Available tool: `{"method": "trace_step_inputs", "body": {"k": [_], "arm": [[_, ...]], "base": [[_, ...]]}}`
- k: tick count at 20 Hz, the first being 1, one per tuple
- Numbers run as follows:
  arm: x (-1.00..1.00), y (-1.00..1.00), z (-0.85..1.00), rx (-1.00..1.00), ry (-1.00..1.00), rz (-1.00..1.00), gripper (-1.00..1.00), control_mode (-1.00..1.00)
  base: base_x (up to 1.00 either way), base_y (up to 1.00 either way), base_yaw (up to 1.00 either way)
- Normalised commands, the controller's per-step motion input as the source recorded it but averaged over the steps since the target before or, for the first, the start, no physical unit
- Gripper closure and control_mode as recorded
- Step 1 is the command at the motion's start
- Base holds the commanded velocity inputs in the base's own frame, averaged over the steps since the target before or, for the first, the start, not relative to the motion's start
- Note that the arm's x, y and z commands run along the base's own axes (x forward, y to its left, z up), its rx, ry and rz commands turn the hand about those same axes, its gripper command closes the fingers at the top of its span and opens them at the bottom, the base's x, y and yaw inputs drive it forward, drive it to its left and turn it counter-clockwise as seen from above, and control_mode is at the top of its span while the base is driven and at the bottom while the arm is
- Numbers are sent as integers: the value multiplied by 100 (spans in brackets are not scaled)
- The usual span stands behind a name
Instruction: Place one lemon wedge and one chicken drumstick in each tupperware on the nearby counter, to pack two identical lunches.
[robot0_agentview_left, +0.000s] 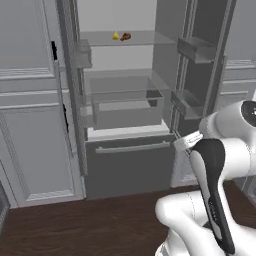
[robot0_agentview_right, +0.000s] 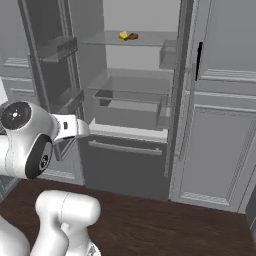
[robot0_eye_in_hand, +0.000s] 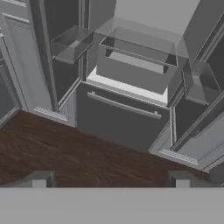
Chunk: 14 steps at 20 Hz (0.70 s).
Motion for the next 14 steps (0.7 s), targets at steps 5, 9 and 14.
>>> {"method": "trace_step_inputs", "body": {"k": [5,9,14], "arm": [[0,0,0,0,0,0,-100,100],[0,0,0,0,0,0,-100,100],[0,0,0,0,0,0,-100,100]], "base": [[86,0,-1],[100,0,-2],[100,1,-6]]}}
